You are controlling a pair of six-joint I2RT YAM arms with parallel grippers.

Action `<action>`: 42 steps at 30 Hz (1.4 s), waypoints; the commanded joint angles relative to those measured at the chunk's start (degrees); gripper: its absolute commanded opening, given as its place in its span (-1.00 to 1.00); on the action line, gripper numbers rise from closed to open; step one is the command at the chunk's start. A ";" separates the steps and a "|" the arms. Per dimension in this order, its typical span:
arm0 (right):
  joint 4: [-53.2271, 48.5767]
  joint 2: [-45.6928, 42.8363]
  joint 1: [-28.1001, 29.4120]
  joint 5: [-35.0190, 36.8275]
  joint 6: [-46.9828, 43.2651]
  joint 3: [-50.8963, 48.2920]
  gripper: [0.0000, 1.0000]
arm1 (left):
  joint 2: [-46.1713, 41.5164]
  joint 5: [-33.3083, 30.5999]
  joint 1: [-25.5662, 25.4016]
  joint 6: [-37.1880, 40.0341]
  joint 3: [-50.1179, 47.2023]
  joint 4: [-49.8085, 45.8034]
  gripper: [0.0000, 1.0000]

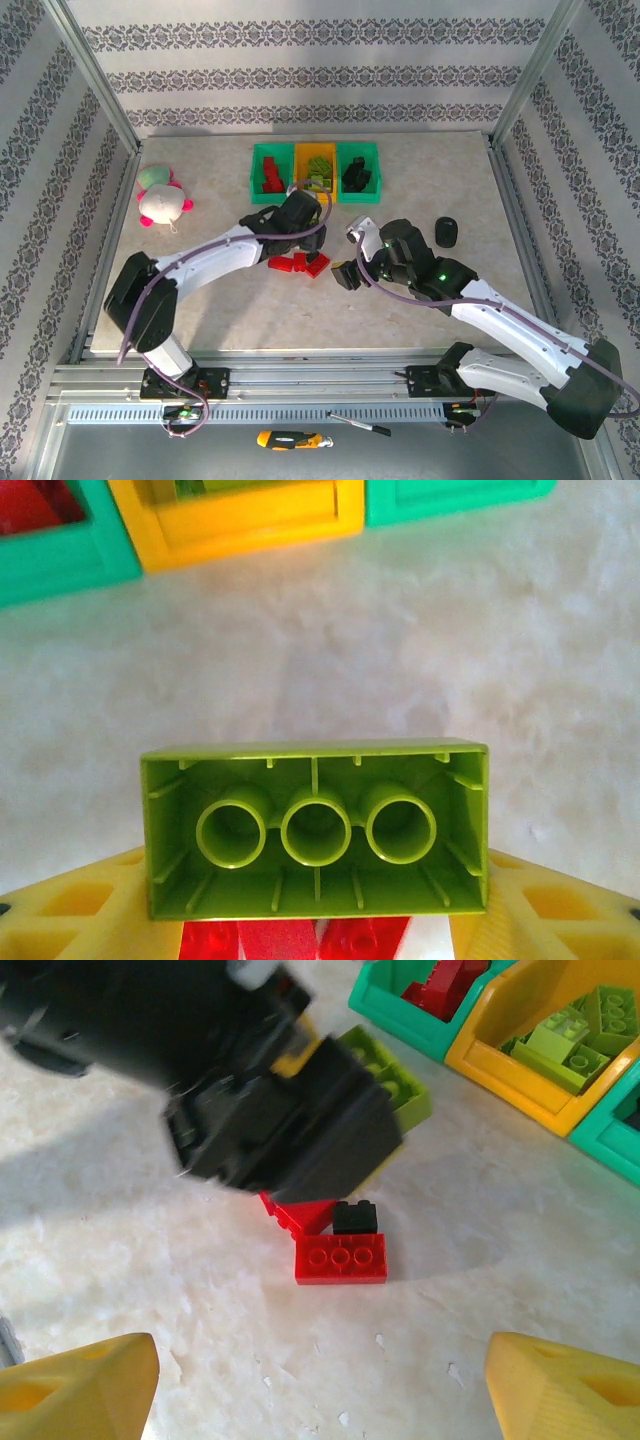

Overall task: Sort the legos into containers by color
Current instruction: Place the lego in the container.

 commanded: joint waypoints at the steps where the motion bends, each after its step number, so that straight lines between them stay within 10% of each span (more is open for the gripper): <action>1: 0.84 -1.26 0.62 1.93 -0.28 0.79 0.70 | 5.51 -1.11 2.70 4.88 6.45 0.70 0.25; 16: 1.02 -1.55 -1.04 3.22 0.36 0.47 0.69 | 36.61 1.08 10.69 12.82 49.03 -7.35 0.27; 22: 0.60 -2.07 -1.23 3.30 0.77 0.21 0.69 | 42.12 1.98 10.80 14.52 60.37 -12.88 0.83; 42: 5.79 16.24 1.43 1.90 0.04 2.66 0.71 | 0.25 0.46 10.19 5.71 6.43 2.66 0.99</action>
